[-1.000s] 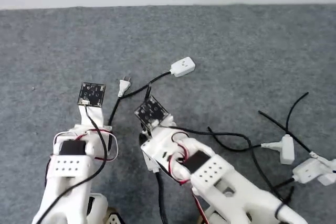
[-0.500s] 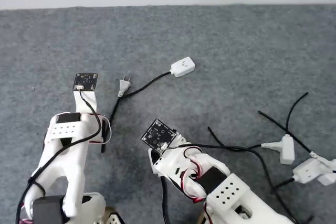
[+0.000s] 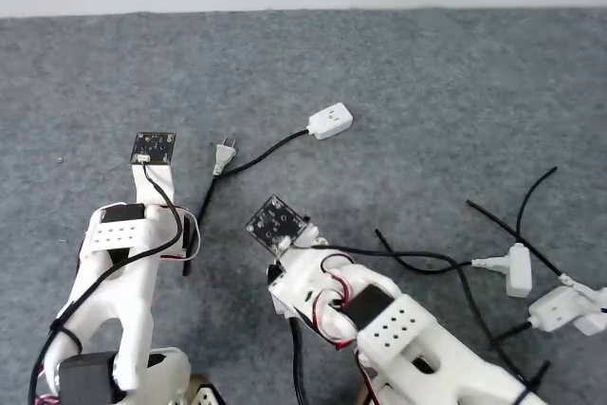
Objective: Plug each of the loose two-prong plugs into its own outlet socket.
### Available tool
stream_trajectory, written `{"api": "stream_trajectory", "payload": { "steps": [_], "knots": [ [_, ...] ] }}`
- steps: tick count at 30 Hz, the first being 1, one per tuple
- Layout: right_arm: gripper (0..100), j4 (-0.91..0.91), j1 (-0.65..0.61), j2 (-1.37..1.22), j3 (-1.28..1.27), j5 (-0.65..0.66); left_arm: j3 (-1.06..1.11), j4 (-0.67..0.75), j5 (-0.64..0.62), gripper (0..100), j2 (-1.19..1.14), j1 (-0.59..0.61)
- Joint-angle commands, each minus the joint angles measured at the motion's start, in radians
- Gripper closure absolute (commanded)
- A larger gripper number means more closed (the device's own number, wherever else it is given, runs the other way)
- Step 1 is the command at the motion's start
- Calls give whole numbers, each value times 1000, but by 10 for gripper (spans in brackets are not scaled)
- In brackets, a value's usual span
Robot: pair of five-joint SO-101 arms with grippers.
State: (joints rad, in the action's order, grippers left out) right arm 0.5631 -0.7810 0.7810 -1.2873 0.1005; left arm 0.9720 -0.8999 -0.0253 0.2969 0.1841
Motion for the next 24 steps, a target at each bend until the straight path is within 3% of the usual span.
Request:
{"api": "stream_trajectory", "payload": {
  "steps": [1, 5, 9, 15, 24],
  "knots": [
    [812, 51, -4, -39, 83, -141, -48, -8, 11, 987, 0, 9],
    [705, 127, -4, -58, 138, -307, -62, -5, 11, 987, 2, 46],
    [693, 128, -33, -58, 138, -423, -87, -8, 6, 987, 2, 97],
    [693, 97, -174, -59, 138, -428, -110, -8, -11, 987, 2, 137],
    [693, 22, -111, -254, 173, -422, -110, -6, -38, 987, 0, 138]
  ]
}}
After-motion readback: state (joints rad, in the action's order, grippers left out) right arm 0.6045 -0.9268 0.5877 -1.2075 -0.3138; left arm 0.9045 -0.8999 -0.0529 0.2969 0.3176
